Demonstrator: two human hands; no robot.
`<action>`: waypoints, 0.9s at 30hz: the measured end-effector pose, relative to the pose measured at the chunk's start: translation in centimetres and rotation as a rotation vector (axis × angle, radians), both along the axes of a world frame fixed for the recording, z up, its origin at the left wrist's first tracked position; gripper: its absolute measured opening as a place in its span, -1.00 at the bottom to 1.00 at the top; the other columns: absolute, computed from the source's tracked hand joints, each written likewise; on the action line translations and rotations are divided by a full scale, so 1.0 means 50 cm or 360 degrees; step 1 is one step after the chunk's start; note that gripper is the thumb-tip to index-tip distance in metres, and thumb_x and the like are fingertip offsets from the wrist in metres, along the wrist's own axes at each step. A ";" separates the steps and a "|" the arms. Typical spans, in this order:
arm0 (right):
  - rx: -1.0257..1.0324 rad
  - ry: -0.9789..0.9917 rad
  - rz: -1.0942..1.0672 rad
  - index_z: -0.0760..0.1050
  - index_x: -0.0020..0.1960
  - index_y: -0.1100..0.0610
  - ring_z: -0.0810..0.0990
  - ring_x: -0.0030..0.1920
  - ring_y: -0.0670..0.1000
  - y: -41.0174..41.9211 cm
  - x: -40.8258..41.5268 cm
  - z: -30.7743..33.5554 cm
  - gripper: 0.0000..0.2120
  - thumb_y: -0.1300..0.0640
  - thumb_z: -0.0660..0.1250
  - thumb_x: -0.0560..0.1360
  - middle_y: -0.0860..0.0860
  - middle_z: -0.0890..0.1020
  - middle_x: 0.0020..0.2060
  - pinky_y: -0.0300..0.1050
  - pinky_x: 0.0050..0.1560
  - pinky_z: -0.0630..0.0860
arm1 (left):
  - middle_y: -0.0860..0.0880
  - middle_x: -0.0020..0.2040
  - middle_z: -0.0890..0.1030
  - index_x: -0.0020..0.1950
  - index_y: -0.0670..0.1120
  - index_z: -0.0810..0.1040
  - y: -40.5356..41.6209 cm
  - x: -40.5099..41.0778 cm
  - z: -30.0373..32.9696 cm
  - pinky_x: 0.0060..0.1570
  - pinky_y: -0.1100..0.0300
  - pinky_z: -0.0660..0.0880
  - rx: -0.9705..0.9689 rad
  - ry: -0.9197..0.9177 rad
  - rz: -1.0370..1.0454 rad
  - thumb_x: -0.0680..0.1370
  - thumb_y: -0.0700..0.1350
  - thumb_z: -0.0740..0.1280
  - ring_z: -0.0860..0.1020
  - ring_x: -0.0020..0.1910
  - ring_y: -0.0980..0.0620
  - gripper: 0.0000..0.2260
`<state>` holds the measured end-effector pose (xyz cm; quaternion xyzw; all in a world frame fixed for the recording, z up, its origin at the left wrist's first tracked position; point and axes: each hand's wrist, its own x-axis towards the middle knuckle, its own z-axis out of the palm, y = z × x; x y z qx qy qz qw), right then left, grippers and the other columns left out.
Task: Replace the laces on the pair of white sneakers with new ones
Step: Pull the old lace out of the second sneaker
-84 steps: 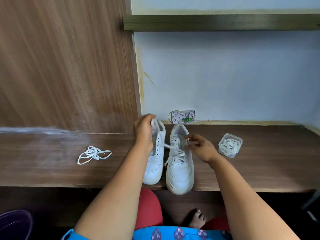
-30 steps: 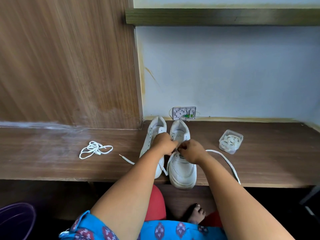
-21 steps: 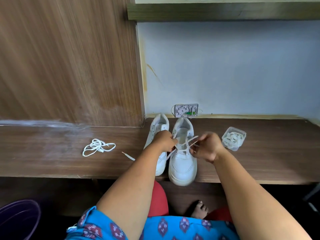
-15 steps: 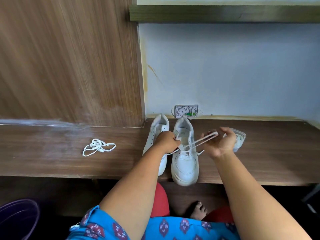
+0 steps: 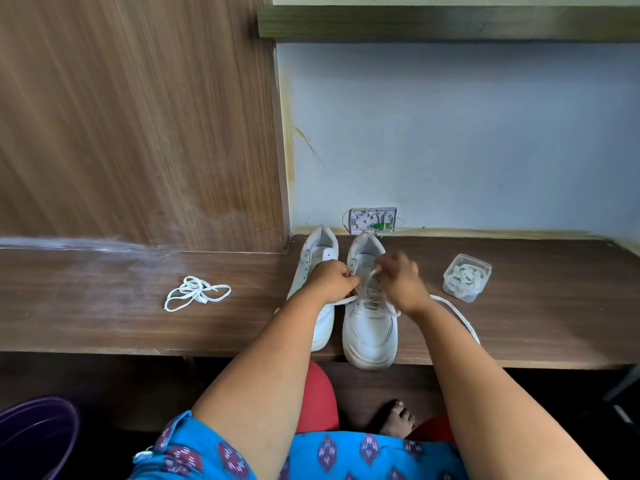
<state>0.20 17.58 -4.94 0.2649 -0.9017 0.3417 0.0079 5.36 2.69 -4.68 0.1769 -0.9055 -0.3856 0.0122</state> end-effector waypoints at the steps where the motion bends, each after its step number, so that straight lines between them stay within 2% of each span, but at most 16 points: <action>1: -0.0439 -0.0235 -0.0141 0.55 -0.10 0.15 0.46 0.01 0.13 0.009 0.000 0.020 -0.80 0.24 0.16 0.56 0.12 0.52 -0.02 -0.02 0.00 0.38 | -0.17 -0.18 0.66 -0.26 -0.12 0.48 -0.001 0.001 0.000 0.01 -0.03 0.59 0.0026 -0.0012 -0.0013 0.52 -0.02 0.31 0.65 -0.11 -0.15 -0.77; 3: -0.1540 -0.0858 -0.0423 0.42 -0.26 0.09 0.42 -0.28 0.01 0.040 -0.011 0.056 -0.74 0.25 0.12 0.58 0.05 0.45 -0.29 -0.12 -0.22 0.36 | -0.16 -0.20 0.65 -0.25 -0.13 0.48 0.000 0.002 0.001 0.00 -0.07 0.61 0.0134 -0.0030 -0.0027 0.54 -0.05 0.32 0.67 -0.12 -0.14 -0.79; 5: -0.2448 -0.1315 -0.0598 0.38 -0.27 0.07 0.42 -0.33 -0.04 0.075 -0.029 0.072 -0.70 0.21 0.09 0.62 -0.01 0.43 -0.33 -0.17 -0.22 0.36 | -0.15 -0.23 0.64 -0.25 -0.13 0.46 0.003 0.002 0.003 -0.03 -0.06 0.62 0.0200 -0.0050 -0.0018 0.54 -0.09 0.32 0.68 -0.15 -0.14 -0.80; 7: -0.2759 -0.1384 -0.0756 0.41 -0.21 0.08 0.47 -0.31 -0.04 0.095 -0.046 0.072 -0.70 0.19 0.05 0.65 -0.02 0.48 -0.32 -0.17 -0.17 0.43 | -0.15 -0.24 0.66 -0.25 -0.13 0.46 0.008 0.000 0.004 -0.05 -0.01 0.62 0.0060 -0.0051 -0.0042 0.52 -0.08 0.32 0.67 -0.17 -0.13 -0.81; 9: -0.2835 -0.1291 -0.0817 0.40 -0.17 0.10 0.49 -0.31 -0.03 0.096 -0.048 0.075 -0.72 0.21 0.02 0.66 0.01 0.48 -0.31 -0.17 -0.24 0.46 | -0.11 -0.20 0.63 -0.20 -0.12 0.48 0.022 0.003 0.015 -0.16 0.10 0.53 -0.0328 -0.0008 -0.0038 0.50 -0.06 0.32 0.63 -0.09 -0.12 -0.85; 10: -0.2914 -0.1304 -0.0762 0.38 -0.16 0.11 0.50 -0.32 -0.03 0.091 -0.045 0.080 -0.72 0.22 0.00 0.66 0.02 0.48 -0.30 -0.18 -0.28 0.47 | -0.10 -0.11 0.62 -0.10 -0.11 0.50 0.031 0.004 0.021 -0.20 0.13 0.45 -0.0457 0.0051 -0.0020 0.50 -0.07 0.34 0.60 -0.03 -0.11 -0.88; 12: -0.3091 -0.1401 -0.0546 0.37 -0.15 0.15 0.51 -0.37 -0.03 0.080 -0.037 0.091 -0.73 0.25 0.00 0.66 0.05 0.50 -0.32 -0.21 -0.35 0.50 | -0.10 0.13 0.55 0.19 -0.10 0.48 0.047 0.004 0.029 -0.06 0.14 0.42 -0.0507 0.0209 -0.0049 0.46 -0.09 0.40 0.52 0.13 -0.09 -0.68; 14: -0.2933 -0.1384 -0.0309 0.36 -0.15 0.17 0.51 -0.41 -0.02 0.059 -0.022 0.100 -0.76 0.27 0.03 0.65 0.08 0.49 -0.35 -0.24 -0.40 0.49 | -0.07 0.32 0.41 0.34 -0.05 0.40 0.062 0.006 0.033 0.21 0.11 0.37 -0.0460 0.0351 -0.0286 0.40 -0.05 0.47 0.37 0.32 -0.06 -0.46; 16: -0.2290 -0.1052 -0.0173 0.38 -0.17 0.14 0.49 -0.37 0.00 0.038 -0.010 0.093 -0.76 0.27 0.07 0.63 0.06 0.49 -0.35 -0.20 -0.34 0.50 | 0.00 0.31 0.45 0.41 0.01 0.34 0.079 0.003 0.027 0.27 0.05 0.38 -0.0081 0.0253 -0.0464 0.36 -0.03 0.49 0.39 0.32 -0.01 -0.34; 18: -0.1481 -0.0468 -0.0122 0.48 -0.19 0.07 0.51 -0.28 -0.02 0.022 -0.003 0.073 -0.77 0.22 0.18 0.61 0.01 0.56 -0.32 -0.11 -0.19 0.49 | -0.03 0.07 0.60 0.30 0.00 0.39 0.092 0.005 0.029 0.09 0.04 0.48 0.0593 0.0163 -0.0443 0.39 -0.10 0.43 0.57 0.09 -0.05 -0.50; 19: -0.1245 -0.0309 -0.0068 0.52 -0.19 0.04 0.52 -0.24 -0.05 0.019 -0.006 0.061 -0.79 0.20 0.24 0.60 -0.02 0.58 -0.30 -0.09 -0.13 0.46 | -0.06 -0.10 0.61 0.21 -0.05 0.44 0.092 0.007 0.037 -0.02 0.07 0.48 0.0856 0.0203 -0.0371 0.45 -0.16 0.36 0.59 -0.08 -0.06 -0.66; 20: -0.1153 -0.0292 -0.0003 0.55 -0.18 0.04 0.53 -0.22 -0.08 0.017 -0.007 0.053 -0.81 0.19 0.27 0.59 -0.03 0.60 -0.28 -0.11 -0.10 0.45 | -0.06 -0.25 0.55 0.10 -0.10 0.49 0.084 0.006 0.043 -0.13 0.11 0.45 0.1078 0.0284 -0.0262 0.52 -0.23 0.29 0.54 -0.25 -0.02 -0.83; 21: -0.1131 -0.0346 0.0063 0.58 -0.16 0.05 0.55 -0.20 -0.09 0.018 -0.008 0.046 -0.82 0.19 0.28 0.58 -0.02 0.63 -0.25 -0.14 -0.07 0.47 | -0.02 -0.36 0.48 0.00 -0.12 0.52 0.071 0.004 0.050 -0.20 0.16 0.42 0.1288 0.0355 -0.0135 0.57 -0.26 0.22 0.45 -0.34 0.04 -0.89; 23: -0.1163 -0.0545 0.0172 0.62 -0.10 0.08 0.59 -0.10 -0.01 0.018 -0.009 0.040 -0.81 0.22 0.26 0.59 0.08 0.67 -0.15 -0.03 0.05 0.51 | 0.03 -0.43 0.43 -0.09 -0.11 0.52 0.041 0.002 0.059 -0.25 0.20 0.41 0.1560 0.0451 0.0060 0.58 -0.27 0.19 0.38 -0.39 0.07 -0.85; 25: -0.1286 -0.0860 0.0345 0.61 0.02 0.19 0.61 0.00 0.07 0.019 -0.007 0.038 -0.80 0.28 0.20 0.60 0.16 0.66 -0.07 0.02 0.15 0.52 | 0.02 -0.35 0.51 0.00 -0.06 0.47 0.024 0.006 0.057 -0.23 0.20 0.47 0.1439 0.0458 0.0095 0.53 -0.28 0.27 0.41 -0.40 0.08 -0.87; 27: -0.1406 -0.1108 0.0526 0.57 0.10 0.26 0.63 0.04 0.02 0.019 0.001 0.048 -0.76 0.35 0.14 0.60 0.14 0.67 -0.06 -0.12 0.09 0.56 | 0.00 -0.26 0.57 0.04 -0.04 0.46 0.027 0.012 0.049 -0.26 0.21 0.50 0.1379 0.0285 -0.0059 0.53 -0.25 0.32 0.45 -0.40 0.08 -0.85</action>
